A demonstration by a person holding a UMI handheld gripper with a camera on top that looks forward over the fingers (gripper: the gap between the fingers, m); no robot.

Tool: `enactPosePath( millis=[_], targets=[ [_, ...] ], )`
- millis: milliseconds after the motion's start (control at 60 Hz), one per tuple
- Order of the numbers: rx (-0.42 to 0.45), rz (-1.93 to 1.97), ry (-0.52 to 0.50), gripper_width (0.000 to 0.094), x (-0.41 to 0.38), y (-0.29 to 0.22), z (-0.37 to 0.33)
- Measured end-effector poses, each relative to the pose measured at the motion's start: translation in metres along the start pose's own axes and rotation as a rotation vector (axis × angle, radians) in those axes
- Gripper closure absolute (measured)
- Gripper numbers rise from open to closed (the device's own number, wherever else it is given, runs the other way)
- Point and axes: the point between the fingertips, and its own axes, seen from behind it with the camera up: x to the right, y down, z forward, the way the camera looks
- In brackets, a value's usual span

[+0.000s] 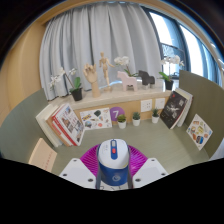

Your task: Arrange mouse

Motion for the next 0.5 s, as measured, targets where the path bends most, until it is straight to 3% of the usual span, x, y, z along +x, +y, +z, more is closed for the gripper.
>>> enactPosePath(
  millis=[117, 350, 500],
  targets=[
    [-0.059, -0.05, 0.011, 0.0574, -0.035, 0.041, 0.022],
    [-0.259, -0.103, 0.044, 0.0573, -0.047, 0.181, 0.072],
    [-0.31, -0.092, 0.066, 0.0573, -0.04, 0.229, 0.086]
  ],
)
